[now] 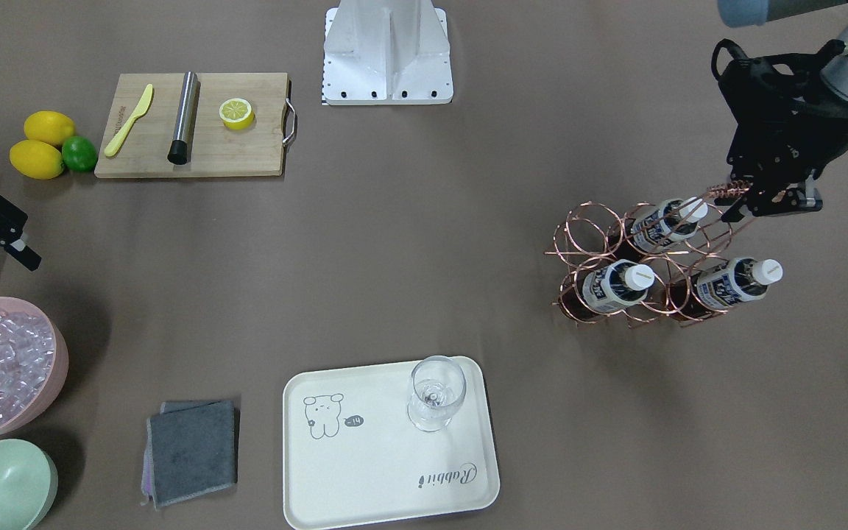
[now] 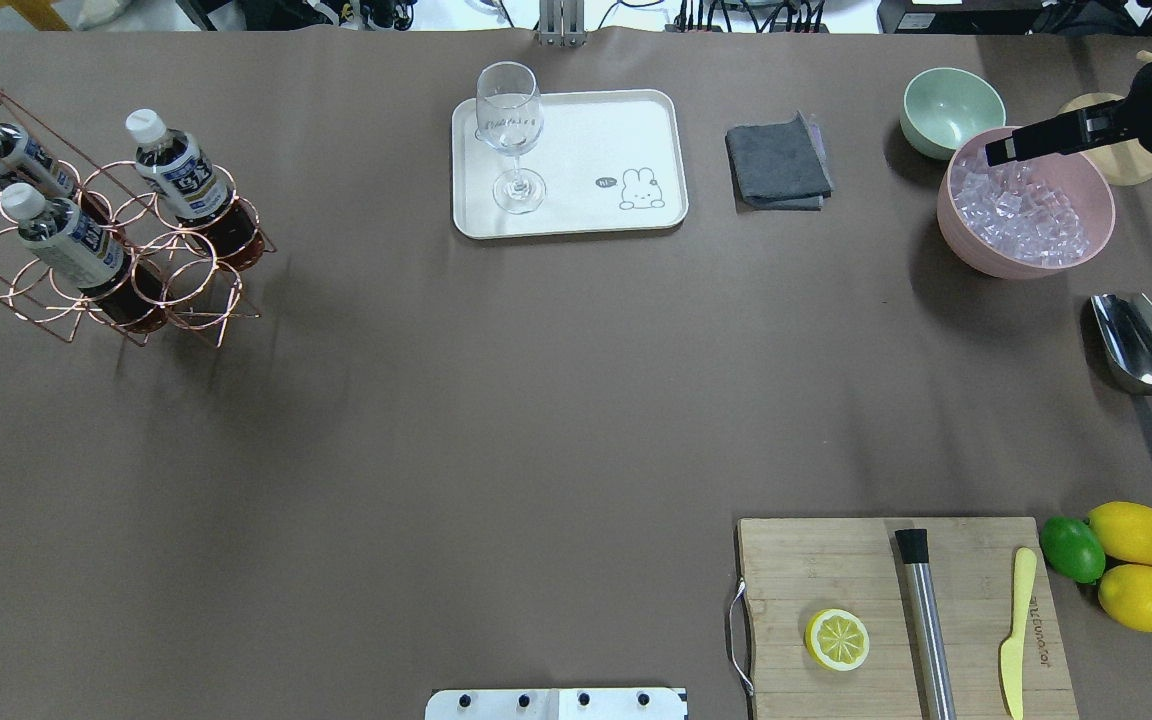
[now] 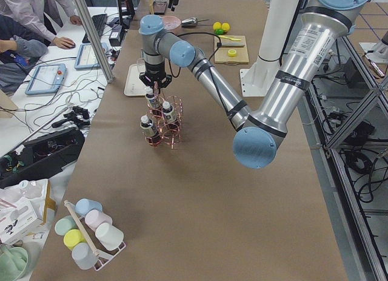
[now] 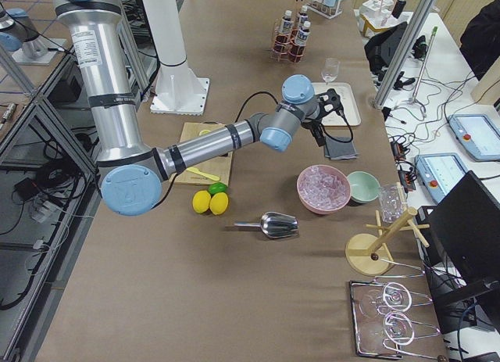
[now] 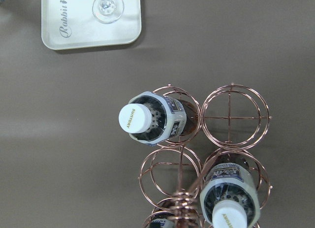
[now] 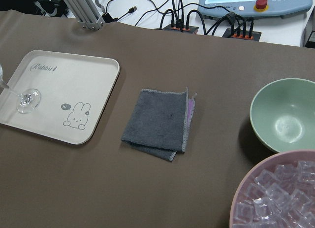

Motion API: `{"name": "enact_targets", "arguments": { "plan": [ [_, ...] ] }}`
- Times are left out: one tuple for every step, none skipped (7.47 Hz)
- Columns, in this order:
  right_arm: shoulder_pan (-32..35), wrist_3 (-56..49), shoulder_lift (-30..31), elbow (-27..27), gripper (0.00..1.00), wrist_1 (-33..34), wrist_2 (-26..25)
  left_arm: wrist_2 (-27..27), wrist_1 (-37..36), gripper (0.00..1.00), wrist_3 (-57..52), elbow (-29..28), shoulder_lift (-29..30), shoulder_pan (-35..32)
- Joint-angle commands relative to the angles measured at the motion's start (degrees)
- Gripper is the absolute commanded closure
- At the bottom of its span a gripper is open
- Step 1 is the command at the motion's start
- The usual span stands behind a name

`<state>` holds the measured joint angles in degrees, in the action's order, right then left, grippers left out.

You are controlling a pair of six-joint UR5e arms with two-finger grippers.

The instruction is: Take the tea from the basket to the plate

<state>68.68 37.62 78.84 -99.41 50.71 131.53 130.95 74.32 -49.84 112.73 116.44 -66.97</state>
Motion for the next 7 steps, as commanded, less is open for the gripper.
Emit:
{"name": "enact_targets", "arguments": {
  "plan": [
    [0.0, 0.0, -0.4, 0.0, 0.0, 0.0, 0.0, -2.4, 0.0, 1.0, 7.4, 0.8, 4.5, 5.3],
    [0.0, 0.0, -0.5, -0.2, 0.0, 0.0, -0.6, -4.4, 0.0, 1.0, 11.7, 2.5, 5.3, 7.4],
    [0.0, 0.1, -1.5, 0.9, 0.0, -2.9, -1.4, -4.6, 0.0, 1.0, 13.6, 3.3, 6.2, 9.0],
    [-0.7, 0.2, -1.6, 4.4, 0.0, -9.3, -2.1, -4.6, 0.0, 1.0, 16.4, 3.9, 7.0, 10.7],
    [-1.0, 2.6, -1.6, 5.7, 0.0, -13.3, -2.3, -4.8, -0.1, 1.0, 19.2, 4.2, 7.9, 12.1],
    [-1.5, 3.3, -1.8, 5.7, 0.0, -14.8, -3.5, -5.8, -0.4, 1.0, 20.9, 4.2, 9.3, 13.2],
    [-2.1, 3.3, -2.2, 5.8, 0.0, -16.4, -4.1, -6.7, -1.3, 1.0, 23.4, 4.2, 11.3, 14.9]
  ]
}}
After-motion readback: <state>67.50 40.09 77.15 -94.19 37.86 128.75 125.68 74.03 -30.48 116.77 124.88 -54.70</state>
